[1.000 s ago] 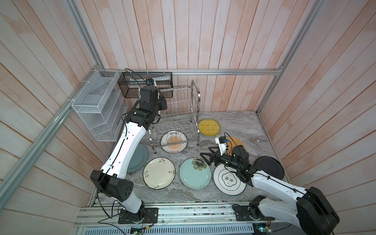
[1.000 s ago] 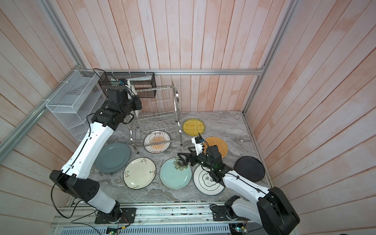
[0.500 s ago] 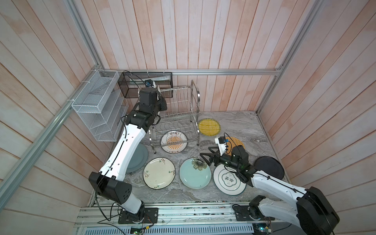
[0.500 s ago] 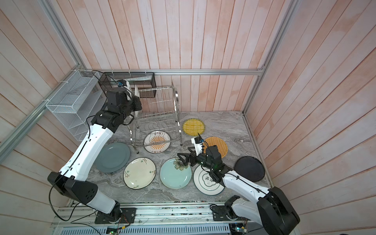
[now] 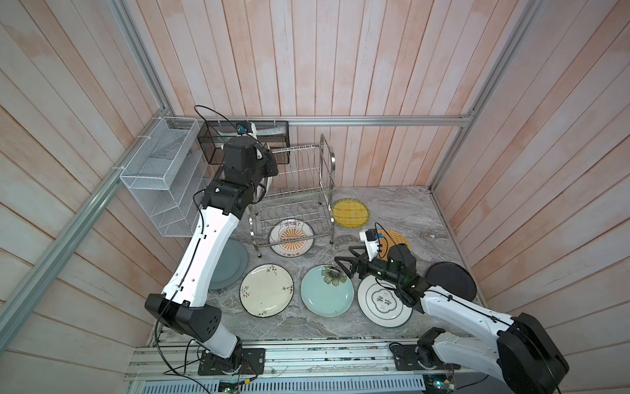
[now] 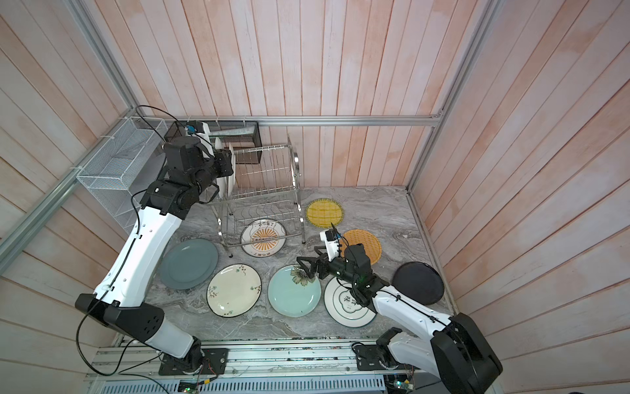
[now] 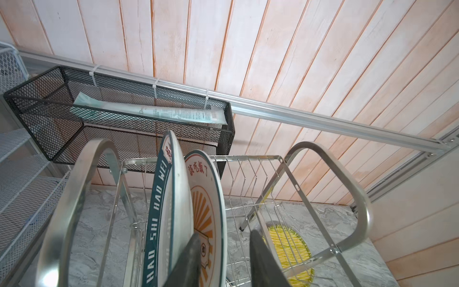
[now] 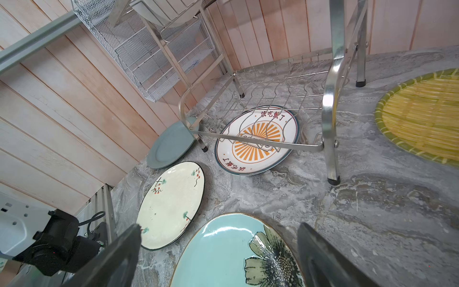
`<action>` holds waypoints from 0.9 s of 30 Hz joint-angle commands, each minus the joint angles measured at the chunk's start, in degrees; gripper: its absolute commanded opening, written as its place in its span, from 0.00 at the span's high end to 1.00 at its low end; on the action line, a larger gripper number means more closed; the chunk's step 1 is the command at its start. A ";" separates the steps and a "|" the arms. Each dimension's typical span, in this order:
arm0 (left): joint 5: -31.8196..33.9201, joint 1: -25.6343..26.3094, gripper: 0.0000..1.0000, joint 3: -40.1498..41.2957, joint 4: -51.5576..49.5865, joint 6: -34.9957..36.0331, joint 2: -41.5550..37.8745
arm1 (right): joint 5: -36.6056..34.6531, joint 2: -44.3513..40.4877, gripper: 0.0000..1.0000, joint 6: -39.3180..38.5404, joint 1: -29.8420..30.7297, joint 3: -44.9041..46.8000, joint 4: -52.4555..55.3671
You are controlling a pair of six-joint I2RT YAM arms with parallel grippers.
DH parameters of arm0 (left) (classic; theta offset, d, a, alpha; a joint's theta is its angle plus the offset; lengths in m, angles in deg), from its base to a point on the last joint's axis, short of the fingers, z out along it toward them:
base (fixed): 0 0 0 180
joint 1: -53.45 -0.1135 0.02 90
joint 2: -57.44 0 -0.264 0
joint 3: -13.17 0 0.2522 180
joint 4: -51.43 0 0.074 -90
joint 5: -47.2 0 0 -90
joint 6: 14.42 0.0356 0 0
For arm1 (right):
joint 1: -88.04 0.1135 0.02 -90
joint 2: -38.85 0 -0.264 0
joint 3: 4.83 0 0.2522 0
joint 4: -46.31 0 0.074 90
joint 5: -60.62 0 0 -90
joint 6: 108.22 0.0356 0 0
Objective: Load plates into a dish rack
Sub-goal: Place the plate on the dish rack.
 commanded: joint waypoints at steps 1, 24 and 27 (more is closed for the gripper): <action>-1.94 -0.07 0.65 -3.48 -1.66 0.88 1.11 | -0.71 0.25 0.02 -0.68 0.36 -1.83 0.72; -27.67 8.22 0.63 0.42 1.33 -3.89 -15.25 | -2.60 -12.30 0.02 -1.41 0.24 -6.79 12.53; -26.15 14.95 0.63 6.61 3.79 -4.29 -18.59 | -2.97 -13.76 0.02 -1.30 0.26 -8.45 15.65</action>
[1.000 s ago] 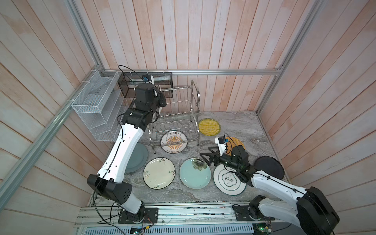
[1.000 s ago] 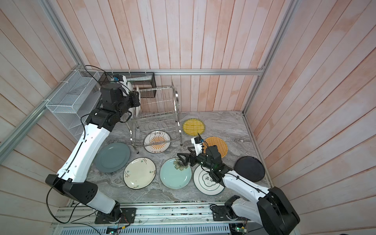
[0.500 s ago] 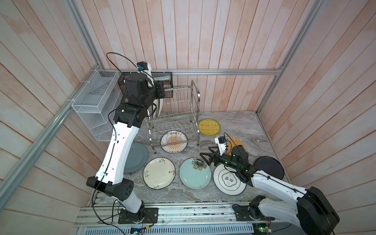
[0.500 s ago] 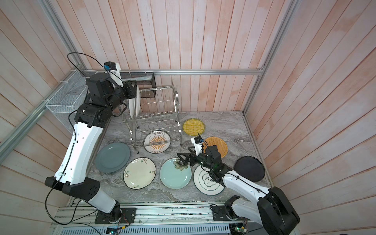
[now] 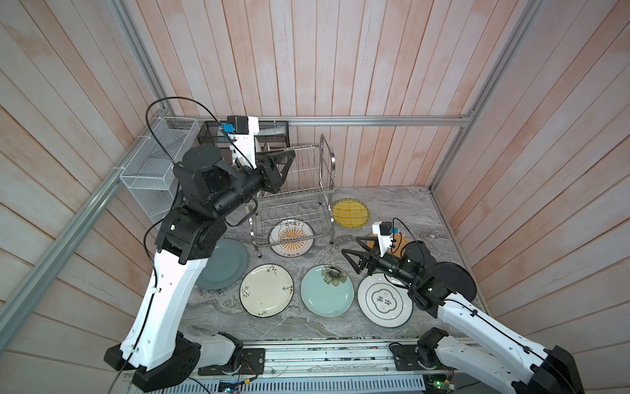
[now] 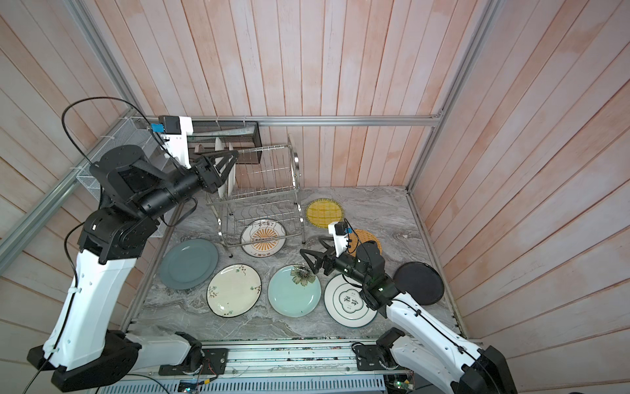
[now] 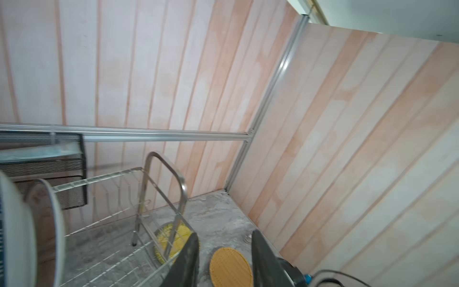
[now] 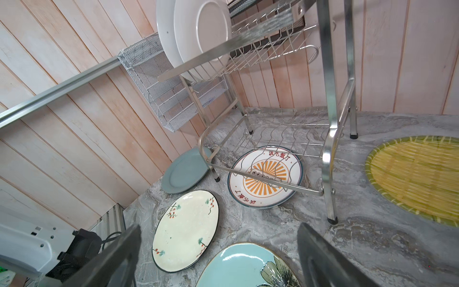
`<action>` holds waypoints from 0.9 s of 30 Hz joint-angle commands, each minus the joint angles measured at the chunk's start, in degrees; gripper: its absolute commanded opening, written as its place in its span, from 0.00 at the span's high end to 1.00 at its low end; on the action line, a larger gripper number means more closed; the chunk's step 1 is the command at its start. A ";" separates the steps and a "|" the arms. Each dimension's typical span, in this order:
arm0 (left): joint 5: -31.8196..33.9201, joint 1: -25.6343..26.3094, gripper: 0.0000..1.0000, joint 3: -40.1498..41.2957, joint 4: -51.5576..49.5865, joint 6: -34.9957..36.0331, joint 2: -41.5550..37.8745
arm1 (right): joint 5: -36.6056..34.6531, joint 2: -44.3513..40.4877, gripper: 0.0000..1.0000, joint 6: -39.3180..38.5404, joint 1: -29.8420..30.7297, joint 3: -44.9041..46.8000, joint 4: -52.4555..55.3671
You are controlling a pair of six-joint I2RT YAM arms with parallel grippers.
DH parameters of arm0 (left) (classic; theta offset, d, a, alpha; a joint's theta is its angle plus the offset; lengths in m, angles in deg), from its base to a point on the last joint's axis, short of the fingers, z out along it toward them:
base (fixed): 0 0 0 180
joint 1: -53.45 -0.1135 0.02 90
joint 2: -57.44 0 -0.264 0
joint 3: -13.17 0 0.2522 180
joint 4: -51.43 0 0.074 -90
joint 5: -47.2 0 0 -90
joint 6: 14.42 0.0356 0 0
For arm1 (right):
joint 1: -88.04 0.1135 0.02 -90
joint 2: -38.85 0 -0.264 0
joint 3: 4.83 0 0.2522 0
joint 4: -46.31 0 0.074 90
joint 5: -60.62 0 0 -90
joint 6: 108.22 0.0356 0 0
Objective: Load plates into a dish rack
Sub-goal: Place the plate on the dish rack.
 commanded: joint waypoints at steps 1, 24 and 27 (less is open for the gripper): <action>-0.52 6.11 0.63 6.45 3.62 -1.04 -2.43 | -1.84 -1.52 0.02 -0.80 0.18 -2.63 5.59; 21.20 20.70 0.17 63.53 13.56 9.37 -23.14 | 6.13 2.42 0.02 12.59 -24.40 5.70 4.29; 22.73 20.60 0.02 66.69 14.22 11.04 -27.00 | 5.79 8.19 0.02 12.20 -25.67 4.46 2.78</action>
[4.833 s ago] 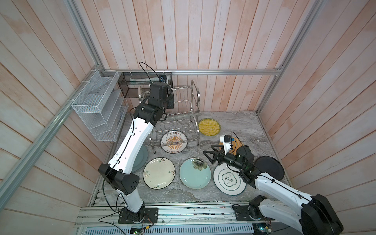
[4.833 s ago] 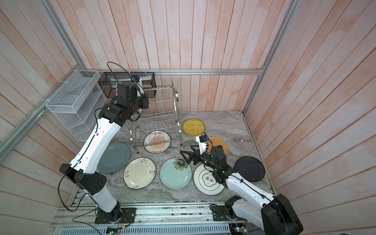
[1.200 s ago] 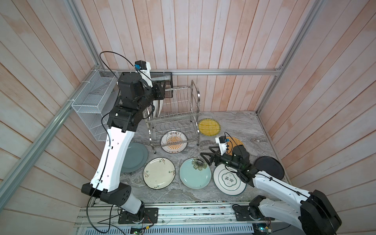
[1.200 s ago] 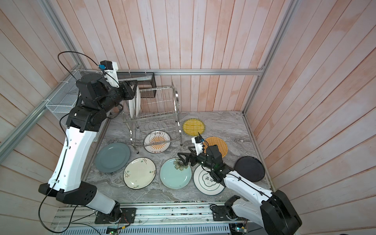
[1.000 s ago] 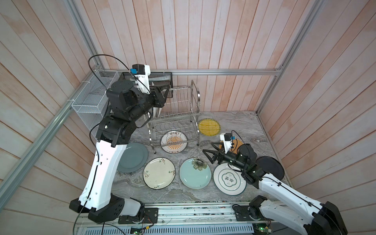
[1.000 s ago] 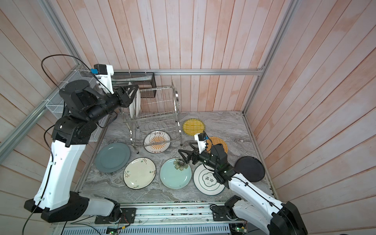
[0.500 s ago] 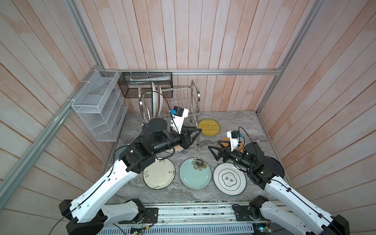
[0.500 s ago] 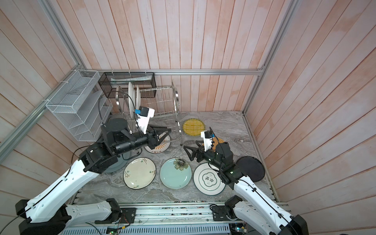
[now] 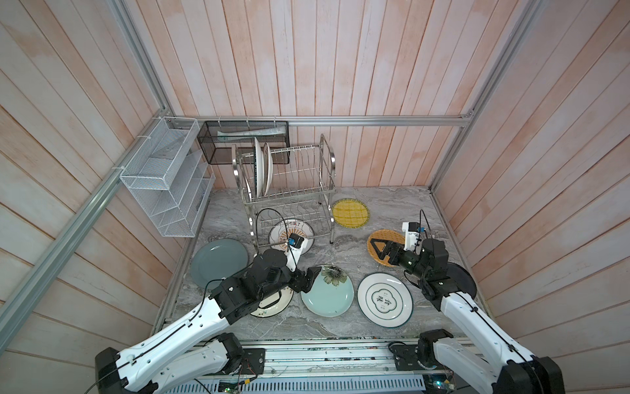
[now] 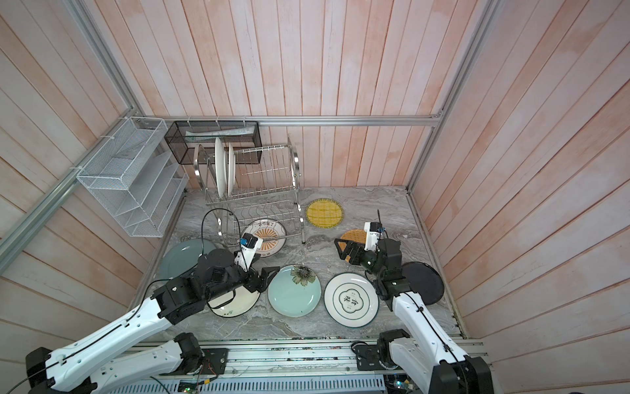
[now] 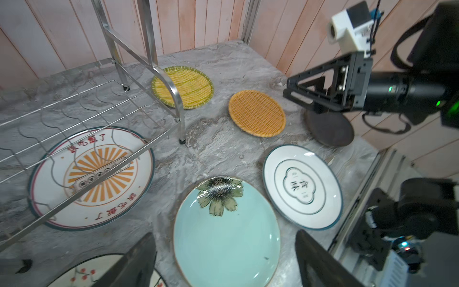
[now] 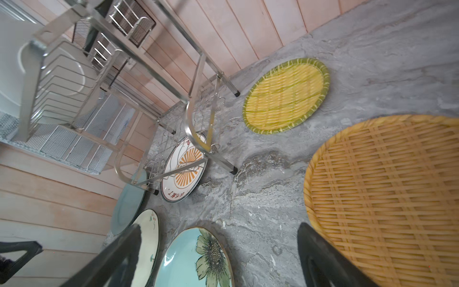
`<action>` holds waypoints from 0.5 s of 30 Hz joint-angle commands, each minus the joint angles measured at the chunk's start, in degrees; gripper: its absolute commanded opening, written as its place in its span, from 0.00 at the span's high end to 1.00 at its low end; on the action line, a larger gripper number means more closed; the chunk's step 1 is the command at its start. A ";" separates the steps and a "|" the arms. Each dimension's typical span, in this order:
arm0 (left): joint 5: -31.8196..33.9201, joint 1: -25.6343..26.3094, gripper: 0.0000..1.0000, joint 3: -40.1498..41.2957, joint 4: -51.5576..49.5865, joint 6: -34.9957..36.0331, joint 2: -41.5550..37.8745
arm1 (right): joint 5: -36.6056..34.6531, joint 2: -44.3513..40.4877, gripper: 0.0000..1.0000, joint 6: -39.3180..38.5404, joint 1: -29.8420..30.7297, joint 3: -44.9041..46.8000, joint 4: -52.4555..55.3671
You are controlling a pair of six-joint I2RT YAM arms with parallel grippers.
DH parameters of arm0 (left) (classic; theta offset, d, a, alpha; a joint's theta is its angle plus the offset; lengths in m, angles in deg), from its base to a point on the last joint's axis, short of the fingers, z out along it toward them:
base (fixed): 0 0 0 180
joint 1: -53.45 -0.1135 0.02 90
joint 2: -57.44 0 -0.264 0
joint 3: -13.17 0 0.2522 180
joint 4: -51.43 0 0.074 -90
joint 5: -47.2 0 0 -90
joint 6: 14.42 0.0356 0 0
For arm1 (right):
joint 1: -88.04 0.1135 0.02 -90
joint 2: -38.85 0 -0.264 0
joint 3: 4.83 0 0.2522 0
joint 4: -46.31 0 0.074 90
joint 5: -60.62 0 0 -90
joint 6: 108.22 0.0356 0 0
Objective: Load plates into a dish rack
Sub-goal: Place the plate on the dish rack, then pick up the plate from the top-center of the table.
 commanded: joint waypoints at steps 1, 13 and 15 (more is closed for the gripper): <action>3.58 -0.19 0.00 2.27 2.94 3.71 -4.24 | 1.67 5.53 0.02 1.20 -1.25 -1.37 -3.94; 2.45 -0.25 0.00 5.74 -6.48 -2.20 -15.82 | -0.21 33.05 0.04 -0.01 -4.64 -18.99 -5.84; 3.25 -0.21 0.00 6.46 -7.09 -3.32 -19.13 | -1.09 37.89 0.05 -0.62 -4.99 -23.53 -4.20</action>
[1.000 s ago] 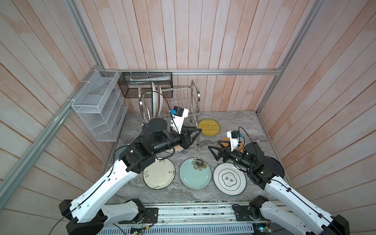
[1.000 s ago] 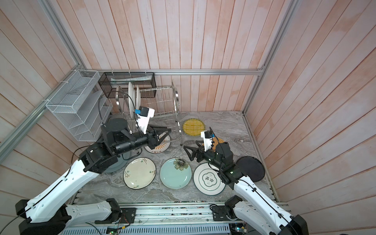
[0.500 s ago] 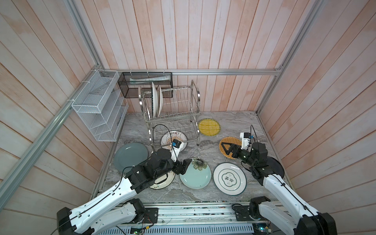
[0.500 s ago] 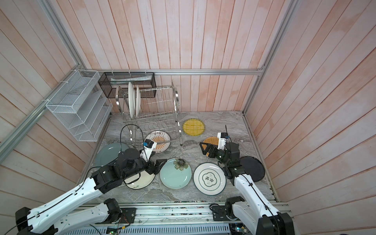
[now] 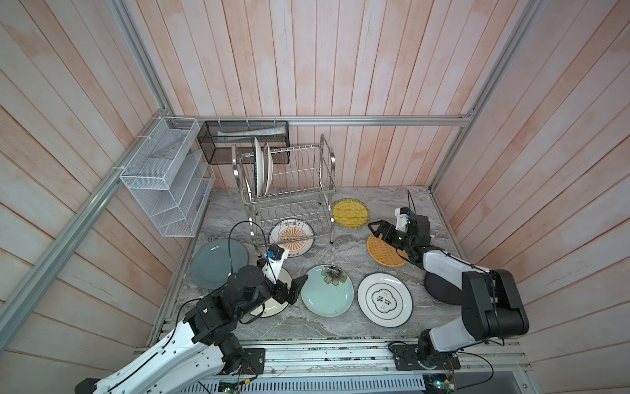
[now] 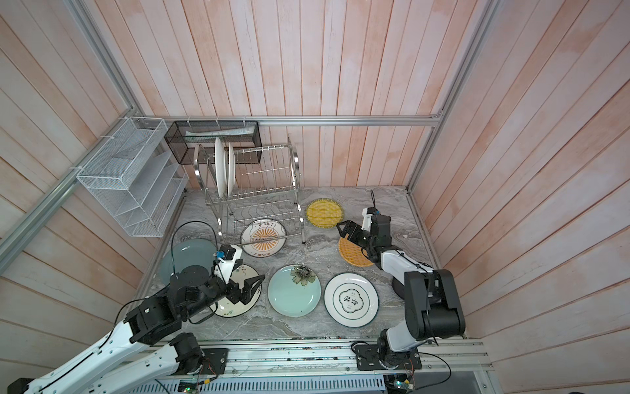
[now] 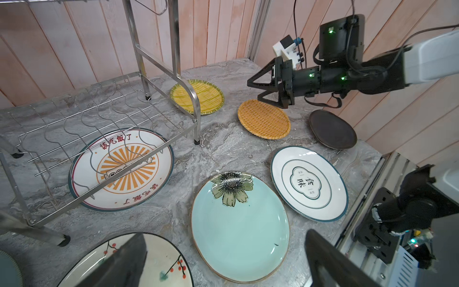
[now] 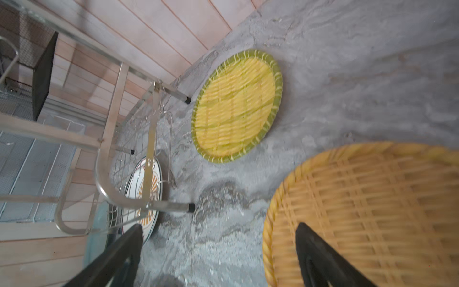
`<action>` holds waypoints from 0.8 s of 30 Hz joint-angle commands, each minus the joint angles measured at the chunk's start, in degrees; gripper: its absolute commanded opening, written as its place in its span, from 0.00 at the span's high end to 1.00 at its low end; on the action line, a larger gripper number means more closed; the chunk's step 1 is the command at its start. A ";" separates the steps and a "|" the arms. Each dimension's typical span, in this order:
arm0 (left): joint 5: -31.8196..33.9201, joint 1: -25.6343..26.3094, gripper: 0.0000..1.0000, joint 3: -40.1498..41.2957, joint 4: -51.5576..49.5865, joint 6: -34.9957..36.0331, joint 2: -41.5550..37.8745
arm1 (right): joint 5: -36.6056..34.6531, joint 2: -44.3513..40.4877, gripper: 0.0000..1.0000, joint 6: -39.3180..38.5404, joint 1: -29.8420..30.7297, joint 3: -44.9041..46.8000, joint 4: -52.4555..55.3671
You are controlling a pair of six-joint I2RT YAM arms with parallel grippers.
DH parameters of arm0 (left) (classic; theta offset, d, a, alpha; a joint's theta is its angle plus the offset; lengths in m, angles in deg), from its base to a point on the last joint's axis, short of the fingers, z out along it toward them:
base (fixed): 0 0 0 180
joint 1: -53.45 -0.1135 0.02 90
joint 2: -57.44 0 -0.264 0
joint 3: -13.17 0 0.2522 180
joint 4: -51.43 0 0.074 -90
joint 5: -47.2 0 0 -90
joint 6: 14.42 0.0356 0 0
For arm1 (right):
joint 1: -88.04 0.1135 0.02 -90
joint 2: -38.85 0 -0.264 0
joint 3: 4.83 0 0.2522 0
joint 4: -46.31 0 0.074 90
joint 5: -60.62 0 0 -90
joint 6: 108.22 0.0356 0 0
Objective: Load plates into a dish rack
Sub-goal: Pick up the plate from the top-center of the table.
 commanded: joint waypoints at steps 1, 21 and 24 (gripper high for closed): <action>1.78 -0.12 0.00 1.68 -2.57 -2.68 -5.23 | -0.64 6.84 0.06 -1.98 -0.82 -7.02 1.59; 6.73 -0.10 0.00 2.87 -1.65 -4.87 -4.00 | 8.33 35.39 0.21 -4.66 -2.44 -34.08 12.76; 8.40 -0.12 0.00 3.12 -1.75 -5.17 -5.50 | 9.67 37.32 0.26 -4.02 -2.22 -35.82 13.56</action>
